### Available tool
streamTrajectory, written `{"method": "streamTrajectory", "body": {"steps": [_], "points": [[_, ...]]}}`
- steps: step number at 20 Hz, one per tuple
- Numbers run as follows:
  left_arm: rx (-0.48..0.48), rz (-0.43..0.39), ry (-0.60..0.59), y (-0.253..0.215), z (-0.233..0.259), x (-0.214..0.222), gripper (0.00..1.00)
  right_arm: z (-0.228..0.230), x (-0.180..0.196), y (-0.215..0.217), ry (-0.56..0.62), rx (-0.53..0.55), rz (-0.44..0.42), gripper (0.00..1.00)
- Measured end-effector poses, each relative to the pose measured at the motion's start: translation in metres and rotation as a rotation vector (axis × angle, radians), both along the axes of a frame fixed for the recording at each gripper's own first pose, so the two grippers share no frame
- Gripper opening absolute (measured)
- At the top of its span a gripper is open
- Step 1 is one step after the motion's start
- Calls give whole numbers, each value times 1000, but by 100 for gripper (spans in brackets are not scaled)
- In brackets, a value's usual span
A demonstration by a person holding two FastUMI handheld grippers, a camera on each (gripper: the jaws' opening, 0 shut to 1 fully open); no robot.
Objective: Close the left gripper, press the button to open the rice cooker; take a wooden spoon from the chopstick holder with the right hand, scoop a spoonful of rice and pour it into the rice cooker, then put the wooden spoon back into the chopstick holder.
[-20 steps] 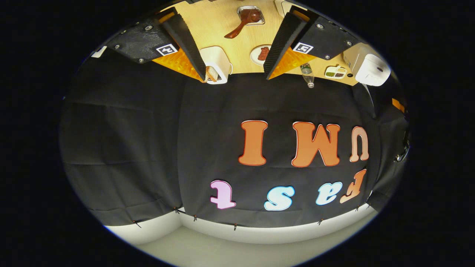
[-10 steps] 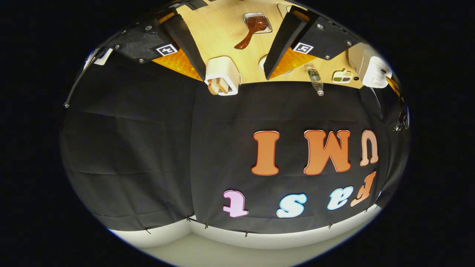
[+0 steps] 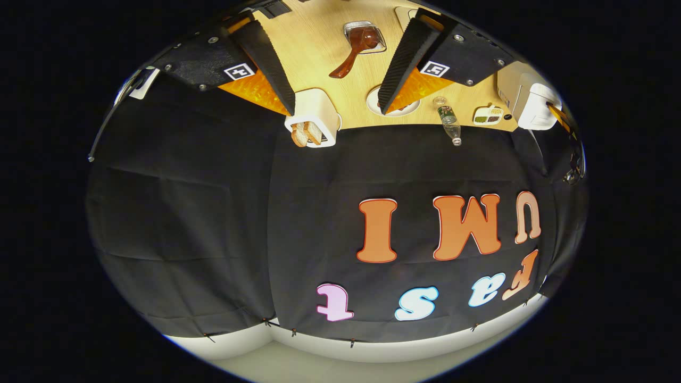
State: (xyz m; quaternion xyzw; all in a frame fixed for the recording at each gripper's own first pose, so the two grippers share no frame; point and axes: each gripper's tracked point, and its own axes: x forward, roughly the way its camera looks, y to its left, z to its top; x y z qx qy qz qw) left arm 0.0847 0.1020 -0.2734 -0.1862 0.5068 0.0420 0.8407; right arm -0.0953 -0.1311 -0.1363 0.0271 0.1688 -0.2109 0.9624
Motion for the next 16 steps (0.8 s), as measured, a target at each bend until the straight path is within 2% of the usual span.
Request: {"method": "streamTrajectory", "body": {"steps": [1, 2, 4, 9, 11, 13, 14, 16], "points": [[8, 1, -85, 0, 13, 9, 5, -3, 0, -1, 6, 2, 1, 97], [6, 15, -240, 1, 37, 26, 6, -7, 0, -3, 12, 6, 2, 97], [32, 62, -438, 8, 74, 45, 3, -16, 2, -4, 30, 35, 6, 97], [229, 96, -720, 22, 157, 50, 5, -37, 3, -3, 51, 105, 28, 97], [275, 113, -816, 17, 187, 50, 5, -47, 4, -5, 68, 124, 30, 97], [291, 74, -905, 1, 215, 36, 6, -66, 4, -10, 112, 144, 20, 97], [308, 45, -924, -10, 222, 30, 11, -72, 6, -9, 128, 159, 24, 97], [355, 15, -951, -21, 229, 22, 50, -86, 10, -8, 152, 189, 34, 97]]}}
